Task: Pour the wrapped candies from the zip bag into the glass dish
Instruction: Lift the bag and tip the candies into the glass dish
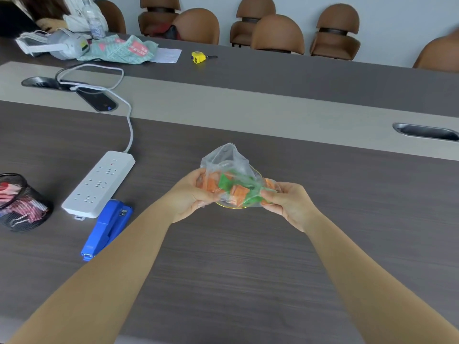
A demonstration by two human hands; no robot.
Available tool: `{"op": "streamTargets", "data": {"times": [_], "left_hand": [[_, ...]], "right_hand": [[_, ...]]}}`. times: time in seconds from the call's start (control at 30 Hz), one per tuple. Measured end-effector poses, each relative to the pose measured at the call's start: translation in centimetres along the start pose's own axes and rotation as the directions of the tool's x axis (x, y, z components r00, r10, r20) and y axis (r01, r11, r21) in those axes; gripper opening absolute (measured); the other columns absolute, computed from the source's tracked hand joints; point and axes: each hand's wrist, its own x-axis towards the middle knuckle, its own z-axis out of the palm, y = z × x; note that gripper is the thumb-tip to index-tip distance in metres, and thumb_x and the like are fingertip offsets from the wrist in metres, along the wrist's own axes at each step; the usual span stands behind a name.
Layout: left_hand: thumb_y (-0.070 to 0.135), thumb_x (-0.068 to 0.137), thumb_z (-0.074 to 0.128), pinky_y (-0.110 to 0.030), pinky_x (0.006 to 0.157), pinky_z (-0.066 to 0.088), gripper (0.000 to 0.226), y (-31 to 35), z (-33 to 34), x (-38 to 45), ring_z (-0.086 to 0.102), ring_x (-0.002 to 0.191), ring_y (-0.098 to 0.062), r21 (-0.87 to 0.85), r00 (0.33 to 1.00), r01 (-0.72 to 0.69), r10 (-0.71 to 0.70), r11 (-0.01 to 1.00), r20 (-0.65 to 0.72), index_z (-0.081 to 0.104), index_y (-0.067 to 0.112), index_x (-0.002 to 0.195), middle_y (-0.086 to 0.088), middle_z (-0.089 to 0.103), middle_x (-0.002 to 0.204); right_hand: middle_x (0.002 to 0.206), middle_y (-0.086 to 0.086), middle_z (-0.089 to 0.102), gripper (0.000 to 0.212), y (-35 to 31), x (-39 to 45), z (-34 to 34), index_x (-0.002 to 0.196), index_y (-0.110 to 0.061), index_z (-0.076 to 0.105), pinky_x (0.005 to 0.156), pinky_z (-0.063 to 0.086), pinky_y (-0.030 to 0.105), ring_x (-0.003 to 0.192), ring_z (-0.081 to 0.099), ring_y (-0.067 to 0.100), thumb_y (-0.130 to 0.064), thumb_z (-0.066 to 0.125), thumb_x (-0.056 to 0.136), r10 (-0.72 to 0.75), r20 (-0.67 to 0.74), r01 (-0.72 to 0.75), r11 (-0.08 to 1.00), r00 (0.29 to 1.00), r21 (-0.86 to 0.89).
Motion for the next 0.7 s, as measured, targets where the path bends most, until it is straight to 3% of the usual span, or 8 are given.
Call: {"op": "streamTargets", "data": {"times": [0.1, 0.23, 0.33, 0.47, 0.6, 0.7], "left_hand": [[-0.012, 0.071, 0.063, -0.042, 0.107, 0.040, 0.071, -0.1, 0.4, 0.5, 0.054, 0.122, -0.028, 0.026, 0.999, 0.044, -0.044, 0.999, 0.012, 0.039, 0.013, 0.134, -0.012, 0.053, 0.135], [-0.012, 0.070, 0.065, -0.038, 0.104, 0.042, 0.087, -0.7, 0.7, 0.8, 0.057, 0.111, -0.019, 0.032, 0.995, 0.103, -0.102, 0.994, -0.020, 0.023, 0.013, 0.143, -0.007, 0.040, 0.144], [-0.006, 0.059, 0.070, -0.043, 0.107, 0.040, 0.097, -1.1, 1.1, 0.9, 0.051, 0.123, -0.023, 0.028, 0.993, 0.114, -0.113, 0.993, -0.028, 0.025, 0.016, 0.142, -0.008, 0.032, 0.150], [-0.010, 0.065, 0.068, -0.044, 0.108, 0.038, 0.090, -0.9, 2.1, 0.9, 0.047, 0.126, -0.024, 0.030, 0.994, 0.105, -0.104, 0.994, -0.043, 0.027, 0.017, 0.140, -0.006, 0.036, 0.146], [-0.004, 0.063, 0.071, -0.040, 0.103, 0.044, 0.086, -0.6, 1.4, 0.7, 0.057, 0.116, -0.026, 0.134, 0.989, 0.124, -0.113, 0.983, -0.091, 0.032, 0.013, 0.138, -0.011, 0.050, 0.135], [-0.009, 0.071, 0.065, -0.037, 0.096, 0.047, 0.070, 0.0, 1.1, 0.5, 0.057, 0.113, -0.026, 0.176, 0.987, 0.090, -0.064, 0.980, -0.149, 0.038, 0.009, 0.133, -0.010, 0.055, 0.127]], "right_hand": [[0.098, 0.009, 0.065, 0.026, -0.2, 0.0, -0.3, 0.106, 0.005, 0.060, 0.070, 0.057, 0.020, 0.084, 0.064, 0.017, -0.005, 0.059, 0.082, 0.011, -0.050, -0.012, 1.000, 0.999, -0.010], [0.095, 0.009, 0.066, 0.030, 0.0, -0.3, -0.6, 0.109, 0.003, 0.059, 0.069, 0.058, 0.019, 0.082, 0.065, 0.017, 0.002, 0.059, 0.079, 0.015, -0.004, -0.015, 1.000, 1.000, -0.013], [0.092, 0.007, 0.066, 0.027, -0.2, -0.5, -1.0, 0.103, 0.000, 0.060, 0.068, 0.059, 0.019, 0.077, 0.067, 0.014, 0.007, 0.059, 0.077, 0.003, 0.004, -0.003, 1.000, 1.000, 0.014], [0.091, 0.005, 0.066, 0.030, -0.3, -0.7, -1.4, 0.106, 0.000, 0.058, 0.065, 0.058, 0.018, 0.074, 0.068, 0.012, 0.008, 0.058, 0.077, -0.014, -0.003, 0.014, 0.999, 1.000, 0.039], [0.107, 0.009, 0.062, 0.042, -0.3, -0.8, -1.3, 0.120, 0.001, 0.052, 0.079, 0.054, 0.018, 0.093, 0.063, 0.018, 0.014, 0.049, 0.080, -0.002, 0.033, 0.001, 1.000, 0.999, 0.029], [0.123, 0.019, 0.058, 0.046, -0.4, -0.5, -0.6, 0.123, 0.004, 0.050, 0.093, 0.051, 0.030, 0.112, 0.058, 0.031, 0.018, 0.044, 0.080, -0.010, 0.022, 0.011, 0.999, 1.000, -0.050]]}}
